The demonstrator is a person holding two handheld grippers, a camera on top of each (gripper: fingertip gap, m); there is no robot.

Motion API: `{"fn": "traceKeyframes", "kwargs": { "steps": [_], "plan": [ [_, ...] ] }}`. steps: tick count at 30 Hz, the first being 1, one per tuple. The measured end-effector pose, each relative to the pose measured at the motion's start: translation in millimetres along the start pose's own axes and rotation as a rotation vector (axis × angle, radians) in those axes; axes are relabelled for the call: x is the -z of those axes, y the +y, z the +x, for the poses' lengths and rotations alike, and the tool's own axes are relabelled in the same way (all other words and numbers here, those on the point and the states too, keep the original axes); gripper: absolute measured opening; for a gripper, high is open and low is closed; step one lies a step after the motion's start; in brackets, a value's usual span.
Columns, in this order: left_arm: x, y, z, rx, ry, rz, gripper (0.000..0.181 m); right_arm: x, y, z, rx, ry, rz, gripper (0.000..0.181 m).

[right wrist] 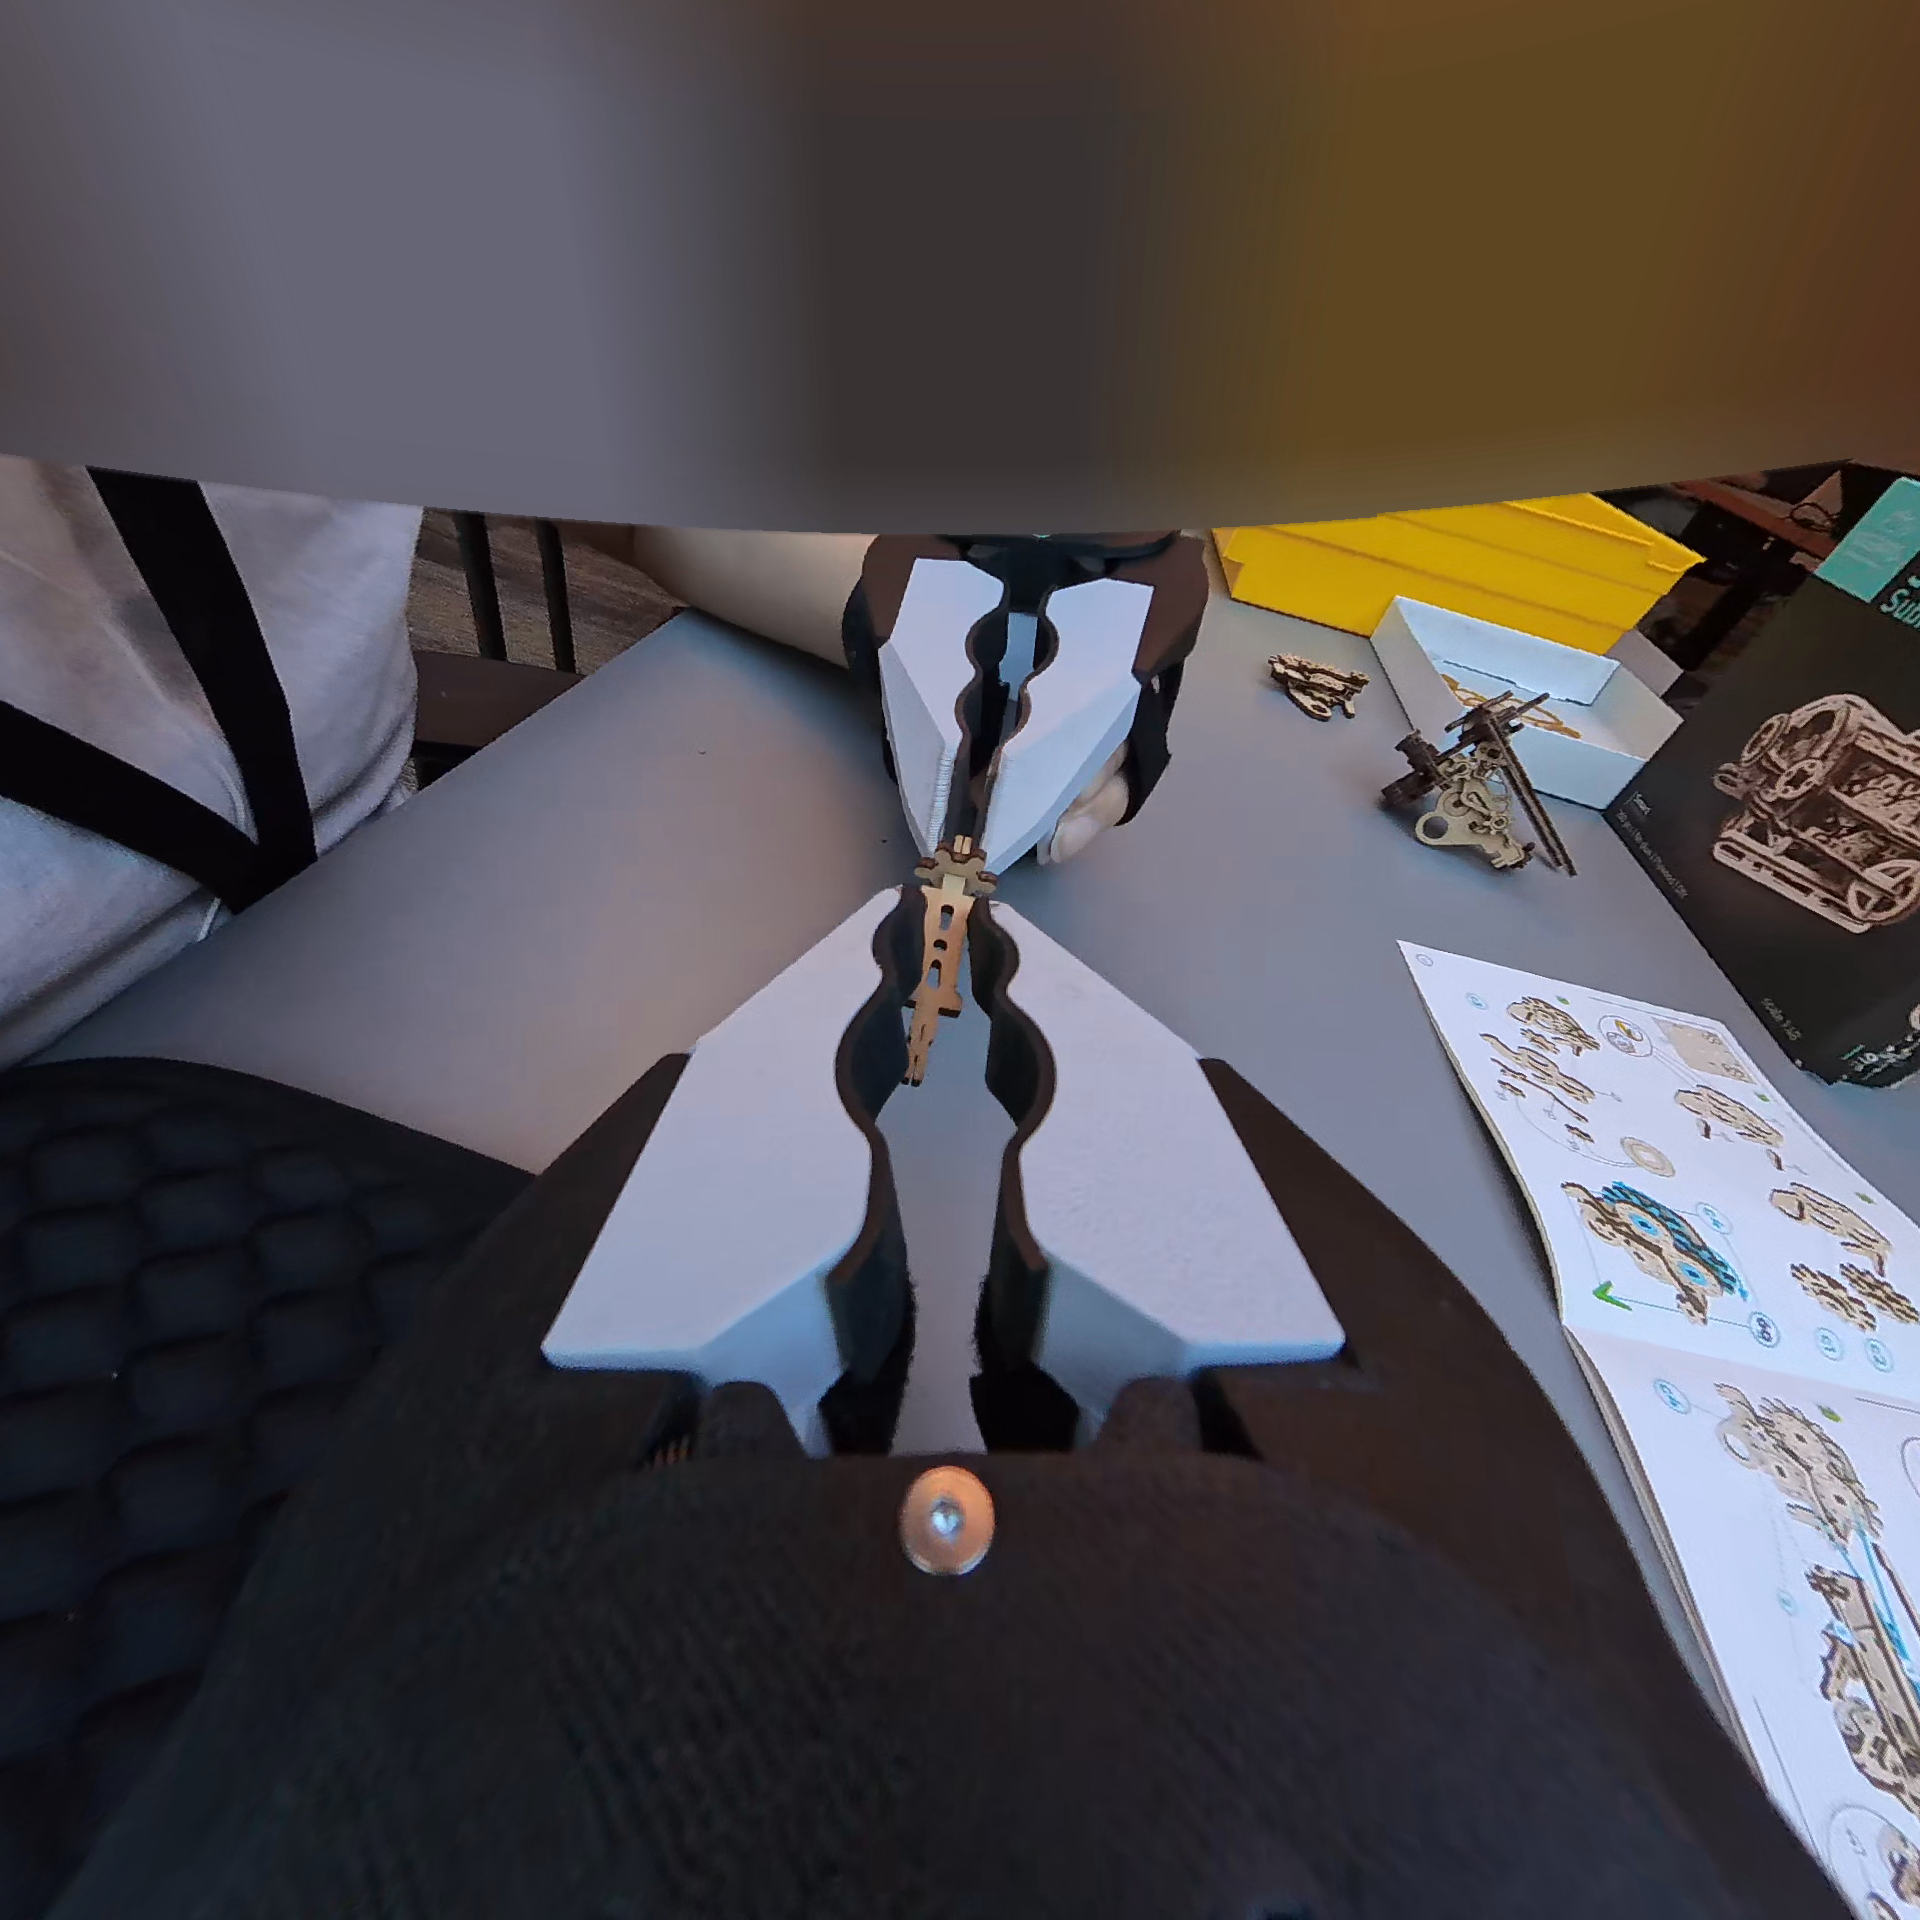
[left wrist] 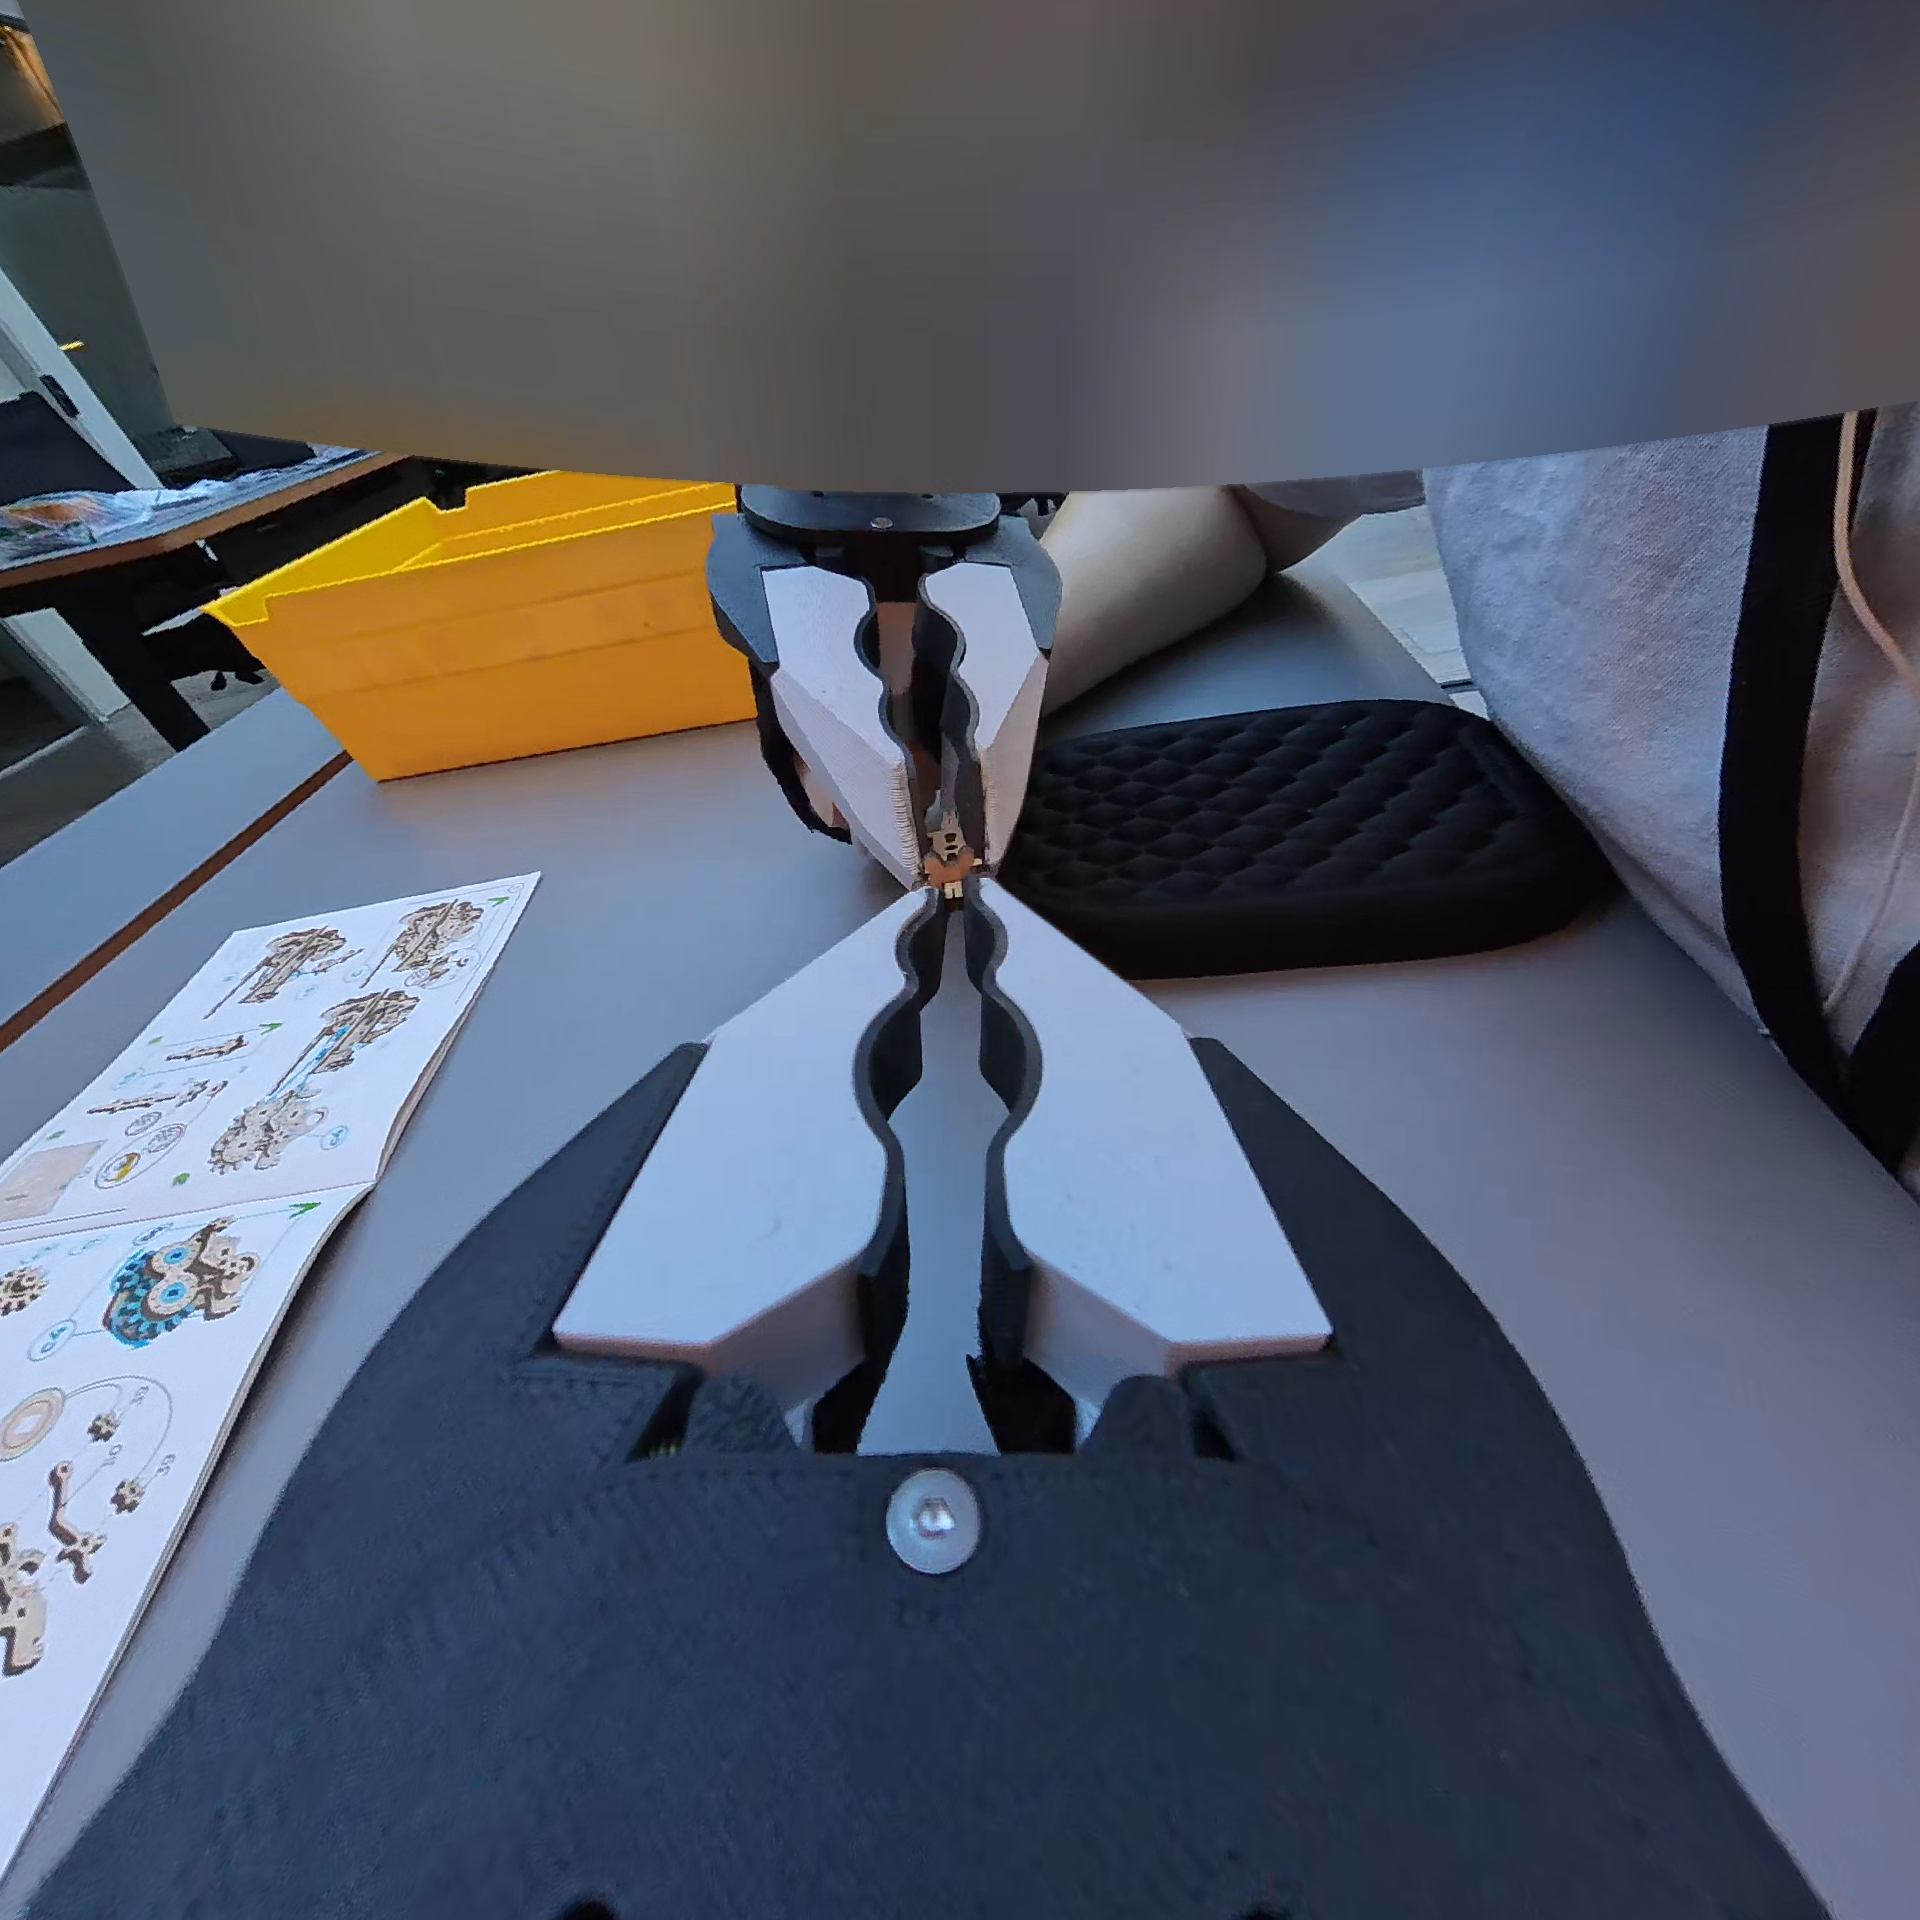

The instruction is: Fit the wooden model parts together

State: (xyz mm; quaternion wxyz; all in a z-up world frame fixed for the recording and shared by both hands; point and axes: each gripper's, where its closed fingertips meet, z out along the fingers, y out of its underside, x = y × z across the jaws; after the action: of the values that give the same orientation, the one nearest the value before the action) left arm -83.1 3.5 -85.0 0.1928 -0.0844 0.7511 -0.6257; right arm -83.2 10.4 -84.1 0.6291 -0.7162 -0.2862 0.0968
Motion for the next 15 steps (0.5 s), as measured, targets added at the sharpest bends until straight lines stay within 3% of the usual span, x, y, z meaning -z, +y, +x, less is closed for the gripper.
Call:
{"fn": "traceKeyframes", "kwargs": {
  "steps": [7, 15],
  "plan": [
    [3, -7, -18, -0.057, -0.120, 0.007, 0.000, 5, -7, 19, -0.051, 0.075, 0.075, 0.005],
    [4, -11, -18, -0.013, -0.122, 0.072, 0.000, 6, -9, 19, -0.039, 0.058, 0.109, 0.006]
  ]
}}
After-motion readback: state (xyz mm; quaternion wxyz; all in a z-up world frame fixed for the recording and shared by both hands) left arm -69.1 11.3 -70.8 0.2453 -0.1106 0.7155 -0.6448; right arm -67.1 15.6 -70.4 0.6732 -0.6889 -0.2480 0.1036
